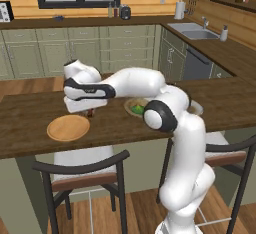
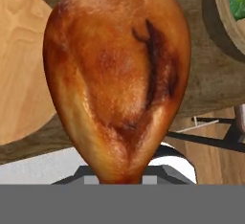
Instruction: Pick the chicken drumstick and broccoli from their plates and place them in the bowl. Then put the bowl in the fridge.
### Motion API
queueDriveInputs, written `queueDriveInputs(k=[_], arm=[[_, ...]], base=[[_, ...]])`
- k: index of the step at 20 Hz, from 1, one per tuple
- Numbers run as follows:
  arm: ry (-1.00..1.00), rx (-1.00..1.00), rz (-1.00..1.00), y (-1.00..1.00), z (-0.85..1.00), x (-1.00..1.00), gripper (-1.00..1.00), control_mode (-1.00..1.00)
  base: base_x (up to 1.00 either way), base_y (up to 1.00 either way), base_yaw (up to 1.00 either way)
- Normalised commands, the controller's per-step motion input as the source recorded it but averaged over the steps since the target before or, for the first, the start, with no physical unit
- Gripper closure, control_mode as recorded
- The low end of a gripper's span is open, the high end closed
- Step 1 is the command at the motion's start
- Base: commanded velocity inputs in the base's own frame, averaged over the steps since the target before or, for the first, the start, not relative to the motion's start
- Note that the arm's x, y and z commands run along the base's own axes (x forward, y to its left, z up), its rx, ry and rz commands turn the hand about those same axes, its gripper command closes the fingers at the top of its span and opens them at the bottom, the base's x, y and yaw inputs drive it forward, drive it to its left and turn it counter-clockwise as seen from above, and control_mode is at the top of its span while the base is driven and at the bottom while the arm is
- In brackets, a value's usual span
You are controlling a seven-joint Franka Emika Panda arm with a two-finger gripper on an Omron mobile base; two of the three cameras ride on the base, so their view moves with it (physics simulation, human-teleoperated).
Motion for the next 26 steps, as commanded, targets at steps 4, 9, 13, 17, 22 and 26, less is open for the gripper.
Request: queueDriveInputs(k=[4,9,13,17,22,26], arm=[[-0.25,0.16,-0.02,-1.00,0.03,-0.32,1.00,-1.00],[-0.07,0.21,-0.06,-1.00,0.45,0.14,1.00,-1.00],[0.02,0.17,-0.02,-1.00,0.44,0.29,1.00,-1.00],[0.02,0.09,0.00,-1.00,0.14,0.14,1.00,-1.00],[0.00,0.00,0.09,-1.00,0.00,0.47,1.00,-1.00],[0.01,0.00,0.21,-0.86,-0.08,0.48,1.00,-1.00]], base=[[0.00,0.00,0.00],[0.00,0.00,0.00],[0.00,0.00,0.00],[0.00,0.00,0.00],[0.00,0.00,0.00],[0.00,0.00,0.00]])
